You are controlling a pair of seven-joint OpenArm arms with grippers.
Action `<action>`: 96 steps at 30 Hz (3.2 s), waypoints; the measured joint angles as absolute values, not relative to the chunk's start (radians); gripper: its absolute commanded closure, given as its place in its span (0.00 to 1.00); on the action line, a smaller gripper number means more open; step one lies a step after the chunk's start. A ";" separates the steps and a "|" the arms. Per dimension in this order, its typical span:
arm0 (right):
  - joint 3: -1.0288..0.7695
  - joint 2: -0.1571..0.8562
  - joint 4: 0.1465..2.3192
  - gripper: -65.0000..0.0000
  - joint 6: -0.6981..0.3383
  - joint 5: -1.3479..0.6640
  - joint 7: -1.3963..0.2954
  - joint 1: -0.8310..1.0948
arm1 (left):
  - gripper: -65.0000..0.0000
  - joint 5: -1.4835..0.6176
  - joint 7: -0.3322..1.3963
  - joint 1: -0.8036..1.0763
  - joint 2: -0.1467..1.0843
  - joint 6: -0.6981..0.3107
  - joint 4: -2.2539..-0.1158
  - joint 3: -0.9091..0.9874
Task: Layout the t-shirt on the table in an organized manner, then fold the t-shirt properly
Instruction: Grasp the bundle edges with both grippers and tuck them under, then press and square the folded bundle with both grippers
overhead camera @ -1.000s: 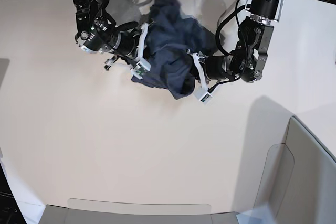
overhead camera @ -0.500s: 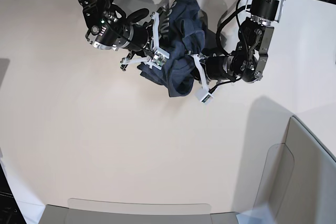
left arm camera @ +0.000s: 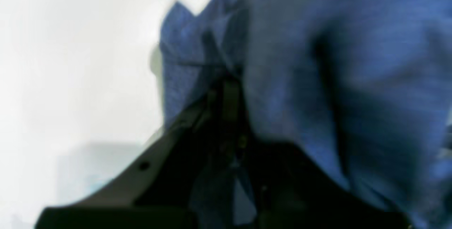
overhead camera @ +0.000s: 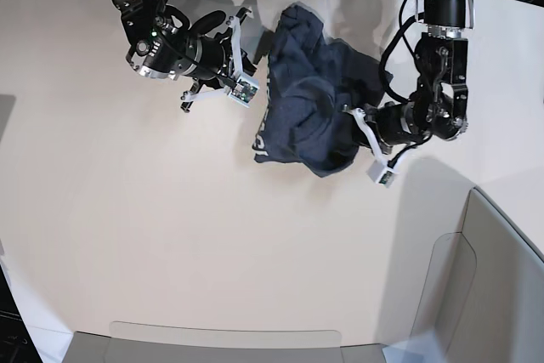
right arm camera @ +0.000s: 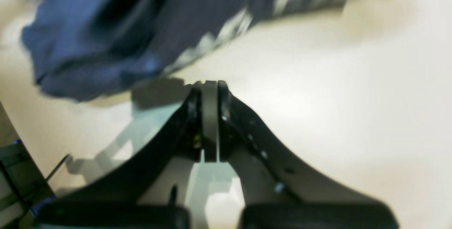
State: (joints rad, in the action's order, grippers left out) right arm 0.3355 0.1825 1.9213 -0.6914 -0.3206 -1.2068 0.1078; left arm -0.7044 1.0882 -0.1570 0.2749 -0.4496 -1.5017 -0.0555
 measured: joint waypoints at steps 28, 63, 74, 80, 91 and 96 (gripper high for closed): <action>0.513 -0.025 1.908 1.00 -0.689 -0.327 -1.331 -0.047 | 0.69 -0.709 1.099 -0.031 0.275 -0.456 -1.763 0.061; 0.307 -0.150 1.399 1.00 -0.690 0.369 -1.020 -0.336 | 1.00 -0.657 1.361 0.213 0.475 -0.454 -2.038 0.089; 0.306 -0.147 1.224 1.00 -0.677 0.380 -0.832 -0.342 | 1.00 -0.258 1.292 0.374 0.590 -0.457 -2.037 -0.236; 0.306 -0.147 1.216 1.00 -0.604 0.376 -0.807 -0.341 | 1.00 -0.231 1.294 0.360 0.502 -0.454 -2.030 -0.295; 0.317 -0.147 1.216 1.00 -0.361 0.380 -0.687 -0.337 | 1.00 -0.231 1.280 0.329 0.446 -0.454 -2.025 -0.299; 0.400 -0.148 1.225 1.00 -0.385 0.383 -0.652 -0.243 | 1.00 -0.239 1.277 0.327 0.446 -0.454 -2.023 -0.298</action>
